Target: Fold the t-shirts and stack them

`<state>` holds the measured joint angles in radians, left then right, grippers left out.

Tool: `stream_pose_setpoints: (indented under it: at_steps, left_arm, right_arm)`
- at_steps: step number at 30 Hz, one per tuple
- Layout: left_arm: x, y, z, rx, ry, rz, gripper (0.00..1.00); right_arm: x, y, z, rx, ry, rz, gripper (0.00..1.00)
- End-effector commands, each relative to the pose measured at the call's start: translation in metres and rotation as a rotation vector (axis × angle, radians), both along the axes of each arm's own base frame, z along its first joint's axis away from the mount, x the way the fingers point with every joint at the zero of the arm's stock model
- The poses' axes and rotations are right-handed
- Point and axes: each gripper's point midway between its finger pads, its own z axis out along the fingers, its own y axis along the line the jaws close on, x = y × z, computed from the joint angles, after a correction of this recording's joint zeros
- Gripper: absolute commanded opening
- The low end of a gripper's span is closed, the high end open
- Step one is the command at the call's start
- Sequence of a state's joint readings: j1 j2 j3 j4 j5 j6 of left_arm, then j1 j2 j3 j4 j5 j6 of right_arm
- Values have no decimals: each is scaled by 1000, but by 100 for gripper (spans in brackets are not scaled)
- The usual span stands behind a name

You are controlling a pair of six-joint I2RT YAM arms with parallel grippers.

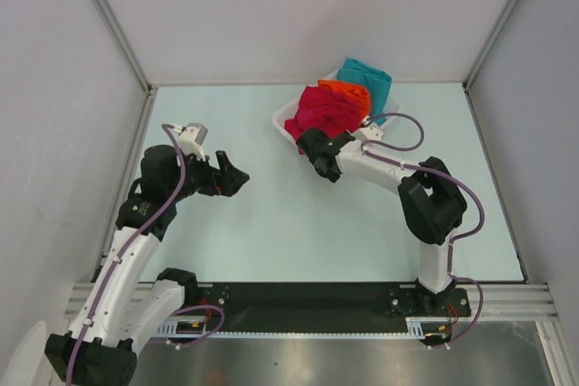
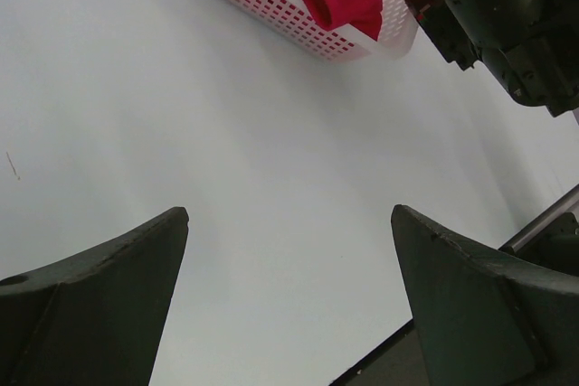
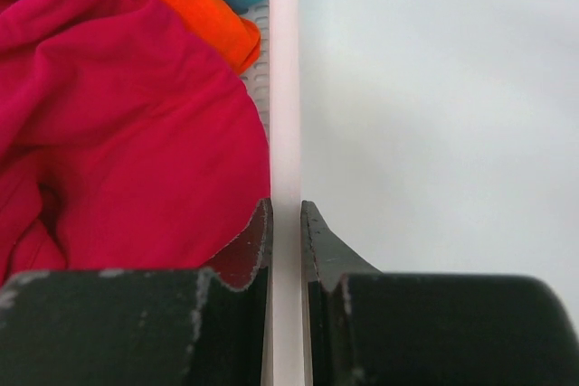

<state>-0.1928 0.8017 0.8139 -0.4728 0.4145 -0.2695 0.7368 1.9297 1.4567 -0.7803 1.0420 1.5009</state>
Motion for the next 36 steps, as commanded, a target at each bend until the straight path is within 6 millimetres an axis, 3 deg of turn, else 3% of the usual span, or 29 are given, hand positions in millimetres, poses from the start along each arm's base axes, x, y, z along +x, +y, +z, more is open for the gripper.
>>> stream_pose_setpoints:
  at_steps: [1,12,21,27,33,36]
  left_arm:
    - [0,-2,11,-17,-50,-20,100]
    - [-1,-6,13,-43,-47,-40,100]
    - [-4,-7,17,-47,-58,-44,100]
    - [-3,-9,19,-55,-57,-53,99]
    - [-4,-7,21,-45,-61,-52,100]
    - [-4,-8,21,-47,-57,-52,100]
  right_arm:
    - [-30,-61,15,-147,3,-139,0]
    - [-58,-119,32,-193,-29,-314,0]
    - [-73,-153,6,-74,21,-373,0]
    - [-56,-169,-1,-34,21,-396,0]
    - [-43,-197,-32,74,66,-417,0]
    - [-38,-203,-34,101,62,-419,0]
